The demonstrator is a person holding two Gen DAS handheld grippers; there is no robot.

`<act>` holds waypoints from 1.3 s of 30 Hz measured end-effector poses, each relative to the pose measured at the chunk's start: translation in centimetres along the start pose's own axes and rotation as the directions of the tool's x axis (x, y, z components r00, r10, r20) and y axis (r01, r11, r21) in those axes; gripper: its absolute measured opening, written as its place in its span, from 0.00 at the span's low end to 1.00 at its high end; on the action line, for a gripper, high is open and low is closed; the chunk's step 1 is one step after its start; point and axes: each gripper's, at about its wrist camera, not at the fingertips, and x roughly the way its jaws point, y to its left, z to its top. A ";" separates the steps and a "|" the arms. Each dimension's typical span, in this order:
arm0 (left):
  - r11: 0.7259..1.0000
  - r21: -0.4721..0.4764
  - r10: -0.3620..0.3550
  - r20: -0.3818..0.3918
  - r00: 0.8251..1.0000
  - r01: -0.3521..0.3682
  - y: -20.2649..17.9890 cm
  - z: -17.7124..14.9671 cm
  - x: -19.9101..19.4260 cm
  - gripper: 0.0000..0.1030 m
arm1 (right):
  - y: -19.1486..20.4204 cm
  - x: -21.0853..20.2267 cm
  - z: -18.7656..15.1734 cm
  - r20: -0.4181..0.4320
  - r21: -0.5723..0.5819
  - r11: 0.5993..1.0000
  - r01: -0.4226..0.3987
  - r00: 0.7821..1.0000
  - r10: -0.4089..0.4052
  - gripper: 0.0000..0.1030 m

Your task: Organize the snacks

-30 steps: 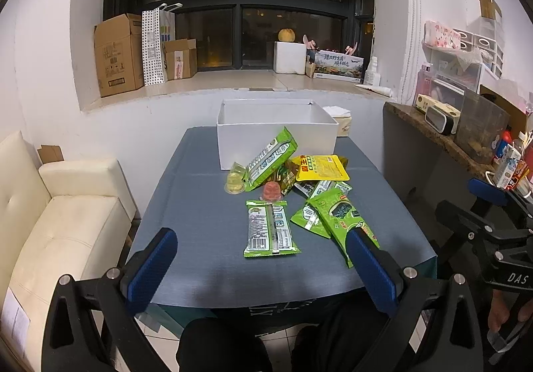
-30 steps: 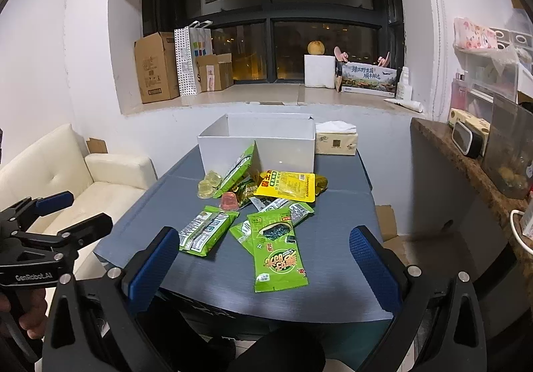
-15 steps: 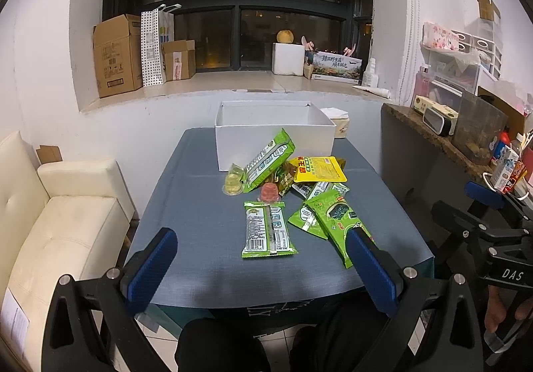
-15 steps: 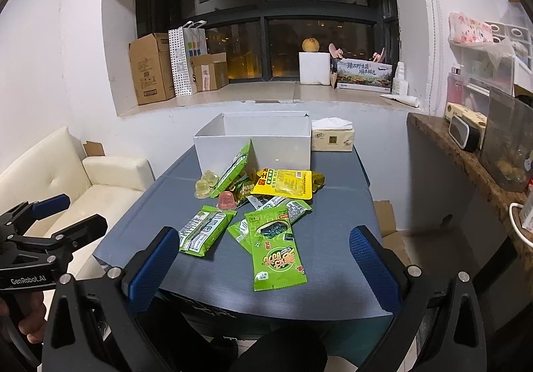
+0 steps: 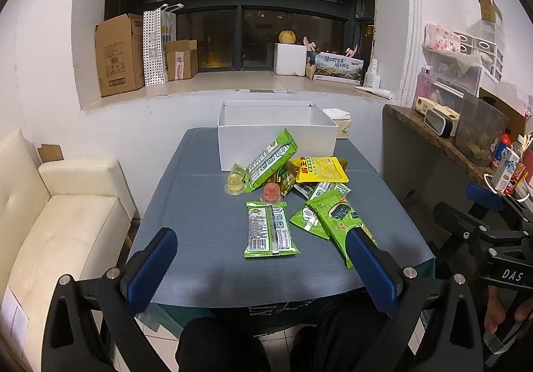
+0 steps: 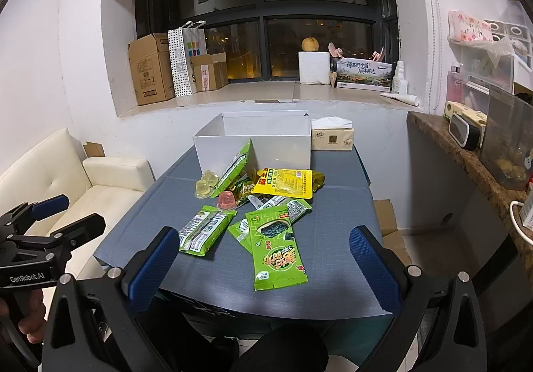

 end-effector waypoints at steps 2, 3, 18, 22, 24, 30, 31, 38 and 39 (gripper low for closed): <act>1.000 0.000 -0.003 -0.001 1.000 0.003 0.0 0.0 0.0 1.00 | 0.0 0.0 0.0 0.000 0.000 1.000 0.000 1.000 0.000 1.00; 1.000 0.000 -0.003 -0.002 1.000 0.003 0.0 0.1 0.0 1.00 | 0.0 0.0 0.0 -0.001 0.000 1.000 0.000 1.000 0.000 1.00; 1.000 -0.004 -0.010 0.001 1.000 0.010 0.1 0.0 0.1 1.00 | 0.0 0.0 0.1 0.001 0.002 1.000 -0.004 1.000 0.004 1.00; 1.000 -0.004 -0.010 0.002 1.000 0.010 0.1 0.0 0.1 1.00 | 0.0 0.1 0.0 0.000 0.003 1.000 -0.006 1.000 0.006 1.00; 1.000 -0.003 -0.008 0.001 1.000 0.008 0.1 0.0 0.1 1.00 | 0.1 0.1 0.0 0.001 0.001 1.000 -0.007 1.000 0.007 1.00; 1.000 -0.003 -0.011 0.001 1.000 0.011 0.1 -0.1 0.1 1.00 | -0.2 0.3 -0.1 -0.002 0.014 1.000 -0.007 1.000 0.007 1.00; 1.000 -0.001 -0.013 0.000 1.000 0.013 0.0 -0.1 0.1 1.00 | -0.3 0.4 -0.1 -0.004 0.018 1.000 -0.012 1.000 0.012 1.00; 0.999 -0.005 -0.044 0.009 0.999 0.044 0.2 -0.1 0.4 1.00 | 0.1 3.5 0.6 0.002 0.009 0.996 -0.093 0.996 0.093 1.00; 0.999 0.001 -0.042 0.013 0.999 0.042 0.2 -0.1 0.5 1.00 | 0.3 4.2 0.8 -0.002 0.006 0.995 -0.096 0.995 0.096 1.00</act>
